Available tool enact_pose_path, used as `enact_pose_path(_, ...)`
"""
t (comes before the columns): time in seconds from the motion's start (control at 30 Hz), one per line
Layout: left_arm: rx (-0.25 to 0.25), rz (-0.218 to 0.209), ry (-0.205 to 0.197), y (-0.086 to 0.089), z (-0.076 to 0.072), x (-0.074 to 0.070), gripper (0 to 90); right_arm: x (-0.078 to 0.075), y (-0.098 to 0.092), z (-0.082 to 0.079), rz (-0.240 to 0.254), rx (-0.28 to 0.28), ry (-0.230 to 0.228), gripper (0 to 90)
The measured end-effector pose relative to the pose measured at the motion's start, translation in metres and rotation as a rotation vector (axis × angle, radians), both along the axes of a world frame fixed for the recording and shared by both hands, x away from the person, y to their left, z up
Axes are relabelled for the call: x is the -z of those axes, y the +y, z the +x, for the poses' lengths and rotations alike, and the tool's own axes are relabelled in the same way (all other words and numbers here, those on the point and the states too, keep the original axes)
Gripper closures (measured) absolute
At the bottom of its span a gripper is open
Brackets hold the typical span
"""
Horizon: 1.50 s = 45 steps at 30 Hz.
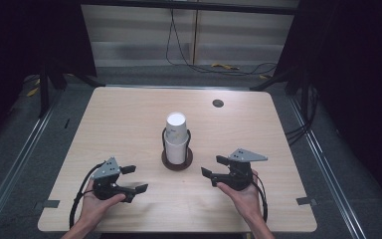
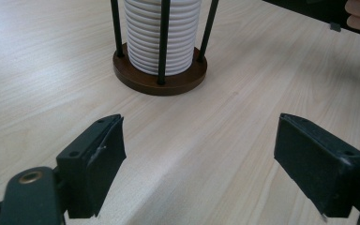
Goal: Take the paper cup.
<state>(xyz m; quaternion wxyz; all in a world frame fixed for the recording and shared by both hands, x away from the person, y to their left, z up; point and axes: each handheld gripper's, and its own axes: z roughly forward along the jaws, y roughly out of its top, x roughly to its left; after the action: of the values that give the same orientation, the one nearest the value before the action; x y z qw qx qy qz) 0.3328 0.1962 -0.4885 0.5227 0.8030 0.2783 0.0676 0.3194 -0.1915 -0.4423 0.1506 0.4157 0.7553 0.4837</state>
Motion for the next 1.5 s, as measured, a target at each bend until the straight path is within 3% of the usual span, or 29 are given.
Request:
enact_pose_path(0.43,0.051,0.012,0.000,-0.005,-0.004,0.001,16.7,-0.019,0.015,0.022,0.017,-0.044,0.002,24.0)
enact_pose_path(0.63,0.049,0.009,0.008,-0.006,-0.004,0.001,16.7,-0.026,0.022,0.031,0.022,-0.066,-0.005,23.6)
enact_pose_path(0.73,0.047,0.011,0.007,-0.005,-0.004,0.002,16.7,-0.034,0.029,0.038,0.009,-0.090,-0.006,23.6)
enact_pose_path(0.77,0.044,0.018,0.010,-0.004,-0.004,0.002,16.8,-0.041,0.033,0.039,0.020,-0.095,-0.031,24.6)
enact_pose_path(0.83,0.041,0.009,0.018,-0.004,-0.004,0.003,16.7,-0.047,0.037,0.043,0.014,-0.109,-0.038,24.6)
enact_pose_path(1.03,0.047,0.012,0.017,-0.004,-0.004,0.003,16.7,-0.058,0.049,0.056,0.008,-0.132,-0.046,24.0)
enact_pose_path(1.5,0.046,0.011,0.020,-0.002,-0.004,0.003,16.7,-0.070,0.064,0.080,0.002,-0.127,-0.058,20.7)
